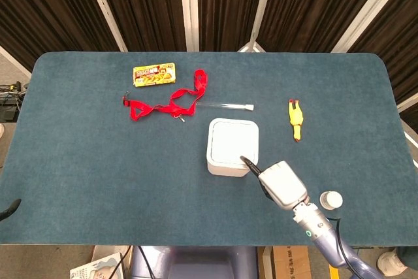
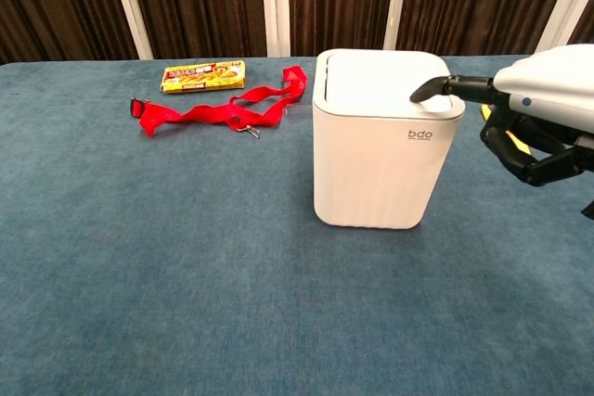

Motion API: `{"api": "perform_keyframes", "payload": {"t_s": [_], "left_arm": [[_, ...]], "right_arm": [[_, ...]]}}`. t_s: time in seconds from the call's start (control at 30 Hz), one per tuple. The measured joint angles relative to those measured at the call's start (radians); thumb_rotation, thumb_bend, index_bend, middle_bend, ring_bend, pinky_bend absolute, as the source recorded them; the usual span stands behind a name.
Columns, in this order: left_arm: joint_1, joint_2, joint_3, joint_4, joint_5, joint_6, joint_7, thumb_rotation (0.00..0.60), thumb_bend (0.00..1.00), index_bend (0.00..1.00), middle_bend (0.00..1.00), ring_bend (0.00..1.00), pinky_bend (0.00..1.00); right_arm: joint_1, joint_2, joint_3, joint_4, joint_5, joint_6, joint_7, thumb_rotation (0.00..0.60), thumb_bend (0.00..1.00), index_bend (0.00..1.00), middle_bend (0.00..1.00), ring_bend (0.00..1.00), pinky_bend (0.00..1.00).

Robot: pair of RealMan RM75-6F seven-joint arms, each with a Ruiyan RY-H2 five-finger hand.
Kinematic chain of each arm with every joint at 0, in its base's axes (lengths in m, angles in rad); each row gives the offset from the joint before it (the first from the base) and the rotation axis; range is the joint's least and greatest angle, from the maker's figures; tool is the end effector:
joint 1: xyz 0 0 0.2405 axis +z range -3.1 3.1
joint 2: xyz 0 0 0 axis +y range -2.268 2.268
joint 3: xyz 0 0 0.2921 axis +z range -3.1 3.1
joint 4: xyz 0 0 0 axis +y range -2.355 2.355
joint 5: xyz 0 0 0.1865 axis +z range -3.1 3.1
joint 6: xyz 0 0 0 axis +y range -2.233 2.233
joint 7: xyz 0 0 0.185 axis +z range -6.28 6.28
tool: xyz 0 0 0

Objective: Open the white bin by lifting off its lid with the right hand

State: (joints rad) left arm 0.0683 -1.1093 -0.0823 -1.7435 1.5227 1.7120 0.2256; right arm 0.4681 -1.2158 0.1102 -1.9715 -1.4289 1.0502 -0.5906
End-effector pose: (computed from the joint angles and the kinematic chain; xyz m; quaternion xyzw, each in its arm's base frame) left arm -0.3214 0.1739 0.2332 -0.5338 -0.3234 -0.3798 0.6828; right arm -0.1630 -0.2920 0.0807 0.7963 -0.2673 0.3576 0.4081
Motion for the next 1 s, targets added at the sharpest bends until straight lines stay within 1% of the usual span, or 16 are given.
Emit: {"api": "perform_keyframes", "payload": {"t_s": [0.07, 0.13, 0.17, 0.23, 0.4, 0.53, 0.6, 0.63, 0.7, 0.77, 0.8, 0.87, 0.93, 1.0], "left_arm": [[0.0, 0.001, 0.001, -0.001, 0.002, 0.0, -0.001, 0.6, 0.05, 0.09, 0.0, 0.0, 0.0], [0.001, 0.003, 0.002, -0.002, 0.003, 0.001, -0.005, 0.6, 0.05, 0.09, 0.0, 0.0, 0.0], [0.001, 0.004, 0.003, -0.003, 0.005, 0.001, -0.009, 0.6, 0.05, 0.09, 0.0, 0.0, 0.0], [0.003, 0.006, 0.003, -0.003, 0.007, 0.005, -0.017, 0.6, 0.05, 0.09, 0.0, 0.0, 0.0], [0.007, 0.013, 0.003, -0.002, 0.008, 0.012, -0.035, 0.6, 0.05, 0.09, 0.0, 0.0, 0.0], [0.011, 0.018, 0.003, 0.0, 0.011, 0.019, -0.049, 0.6, 0.05, 0.09, 0.0, 0.0, 0.0], [0.012, 0.019, 0.003, 0.0, 0.012, 0.021, -0.054, 0.6, 0.05, 0.1, 0.0, 0.0, 0.0], [0.013, 0.02, 0.003, 0.0, 0.012, 0.021, -0.055, 0.6, 0.05, 0.1, 0.0, 0.0, 0.0], [0.013, 0.021, 0.004, 0.0, 0.012, 0.02, -0.057, 0.6, 0.05, 0.1, 0.0, 0.0, 0.0], [0.014, 0.023, 0.005, -0.003, 0.008, 0.018, -0.056, 0.6, 0.05, 0.1, 0.0, 0.0, 0.0], [0.015, 0.024, 0.005, -0.006, 0.005, 0.017, -0.055, 0.6, 0.05, 0.1, 0.0, 0.0, 0.0], [0.017, 0.025, 0.005, -0.011, 0.004, 0.021, -0.055, 0.6, 0.05, 0.1, 0.0, 0.0, 0.0], [0.019, 0.025, 0.005, -0.012, 0.009, 0.026, -0.056, 0.6, 0.05, 0.1, 0.0, 0.0, 0.0], [0.02, 0.025, 0.005, -0.012, 0.008, 0.025, -0.055, 0.6, 0.05, 0.1, 0.0, 0.0, 0.0]], "right_arm": [[0.003, -0.002, -0.003, 0.0, 0.006, -0.002, -0.005, 0.6, 0.81, 0.31, 0.78, 0.79, 0.77], [0.005, -0.005, -0.008, 0.0, 0.013, -0.003, -0.008, 0.6, 0.81, 0.38, 0.78, 0.79, 0.77], [0.006, -0.005, -0.01, 0.001, 0.015, -0.005, -0.01, 0.6, 0.81, 0.4, 0.78, 0.79, 0.77], [0.008, -0.006, -0.017, 0.001, 0.02, -0.01, -0.019, 0.6, 0.81, 0.42, 0.78, 0.79, 0.77], [0.011, -0.007, -0.023, -0.01, 0.032, -0.004, -0.033, 0.6, 0.81, 0.41, 0.78, 0.79, 0.77], [0.009, 0.0, -0.017, -0.031, 0.028, 0.02, -0.031, 0.6, 0.81, 0.26, 0.77, 0.78, 0.77], [0.005, 0.01, -0.011, -0.045, 0.034, 0.03, -0.011, 0.6, 0.79, 0.22, 0.72, 0.74, 0.75], [0.002, 0.016, -0.008, -0.052, 0.039, 0.036, 0.004, 0.6, 0.76, 0.2, 0.67, 0.7, 0.72], [-0.007, 0.03, 0.003, -0.069, 0.061, 0.051, 0.051, 0.6, 0.69, 0.17, 0.56, 0.62, 0.64], [-0.018, 0.05, 0.014, -0.082, 0.09, 0.063, 0.101, 0.6, 0.61, 0.15, 0.43, 0.5, 0.52], [-0.025, 0.067, 0.021, -0.087, 0.115, 0.071, 0.137, 0.6, 0.59, 0.15, 0.39, 0.47, 0.48], [-0.04, 0.091, 0.033, -0.083, 0.16, 0.088, 0.183, 0.6, 0.5, 0.14, 0.29, 0.37, 0.39], [-0.059, 0.1, 0.043, -0.054, 0.199, 0.13, 0.209, 0.6, 0.43, 0.13, 0.24, 0.32, 0.34], [-0.078, 0.098, 0.047, -0.017, 0.201, 0.176, 0.22, 0.6, 0.38, 0.12, 0.2, 0.27, 0.3]]}}
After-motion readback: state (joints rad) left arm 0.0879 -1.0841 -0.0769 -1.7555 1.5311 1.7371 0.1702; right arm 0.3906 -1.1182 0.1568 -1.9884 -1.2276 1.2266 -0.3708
